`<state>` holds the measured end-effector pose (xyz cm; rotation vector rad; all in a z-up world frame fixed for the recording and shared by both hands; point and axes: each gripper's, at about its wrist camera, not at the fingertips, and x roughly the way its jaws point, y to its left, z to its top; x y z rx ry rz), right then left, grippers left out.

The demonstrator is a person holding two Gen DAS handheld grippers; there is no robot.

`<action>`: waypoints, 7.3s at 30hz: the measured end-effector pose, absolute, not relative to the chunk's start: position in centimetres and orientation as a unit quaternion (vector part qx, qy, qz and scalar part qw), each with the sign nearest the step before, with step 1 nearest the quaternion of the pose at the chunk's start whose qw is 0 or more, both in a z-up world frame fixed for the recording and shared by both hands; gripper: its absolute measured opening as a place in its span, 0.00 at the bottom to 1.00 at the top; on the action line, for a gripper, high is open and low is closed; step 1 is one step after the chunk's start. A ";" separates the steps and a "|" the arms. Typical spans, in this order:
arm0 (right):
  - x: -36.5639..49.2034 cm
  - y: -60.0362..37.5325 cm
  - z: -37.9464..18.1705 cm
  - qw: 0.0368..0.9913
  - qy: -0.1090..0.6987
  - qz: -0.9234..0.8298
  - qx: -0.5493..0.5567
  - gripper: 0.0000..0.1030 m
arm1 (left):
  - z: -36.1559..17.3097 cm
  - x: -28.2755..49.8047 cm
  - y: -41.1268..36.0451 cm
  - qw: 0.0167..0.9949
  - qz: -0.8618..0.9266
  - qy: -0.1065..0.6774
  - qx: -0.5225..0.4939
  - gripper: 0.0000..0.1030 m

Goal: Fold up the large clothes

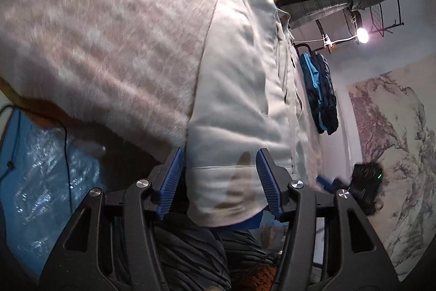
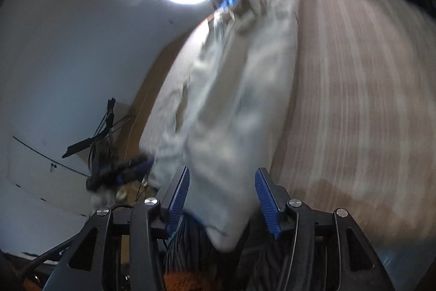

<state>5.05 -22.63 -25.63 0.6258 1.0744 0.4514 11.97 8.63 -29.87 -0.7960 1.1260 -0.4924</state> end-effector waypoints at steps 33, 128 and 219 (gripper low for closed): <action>3.7 -18.3 -28.1 0.766 0.497 0.238 0.332 0.07 | -26.9 10.6 7.1 0.732 -0.257 0.499 -0.386 0.18; 23.9 -24.9 -26.0 0.822 0.475 0.195 0.245 0.03 | -25.8 32.6 1.5 0.809 -0.199 0.504 -0.229 0.05; 57.0 -37.1 -28.6 0.862 0.417 0.119 0.263 0.02 | -27.6 70.7 -5.6 0.836 -0.223 0.479 -0.150 0.03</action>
